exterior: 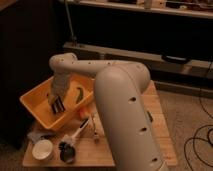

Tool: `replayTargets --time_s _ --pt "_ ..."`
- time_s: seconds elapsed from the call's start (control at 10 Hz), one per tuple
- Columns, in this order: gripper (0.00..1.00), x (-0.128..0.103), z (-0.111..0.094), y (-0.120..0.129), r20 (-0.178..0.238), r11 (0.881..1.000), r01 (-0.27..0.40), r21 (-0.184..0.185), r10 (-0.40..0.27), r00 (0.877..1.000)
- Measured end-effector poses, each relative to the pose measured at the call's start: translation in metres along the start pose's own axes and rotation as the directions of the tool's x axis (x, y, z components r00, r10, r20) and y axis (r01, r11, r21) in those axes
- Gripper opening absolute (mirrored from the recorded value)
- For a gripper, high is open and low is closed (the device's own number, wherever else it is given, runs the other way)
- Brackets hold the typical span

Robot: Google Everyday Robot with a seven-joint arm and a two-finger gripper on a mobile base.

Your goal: Wipe tray with eraser

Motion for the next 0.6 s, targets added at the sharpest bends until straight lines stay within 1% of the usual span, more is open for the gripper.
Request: replayTargets --time_s 0.1,0.2,0.4,0.5,0.6 --pt "0.00 -0.010 0.006 0.002 -0.003 1.000 0.000 -0.013 0.000 1.000" --pt "0.00 -0.020 0.010 -0.003 -0.012 1.000 -0.009 -0.018 0.009 1.000" --pt "0.00 -0.041 0.013 -0.009 -0.005 0.999 -0.024 -0.022 0.024 1.000" --pt "0.00 -0.050 0.012 -0.020 0.003 0.999 -0.039 -0.019 0.039 0.999" --pt "0.00 -0.055 0.007 -0.037 0.007 0.998 -0.062 -0.010 0.062 0.998"
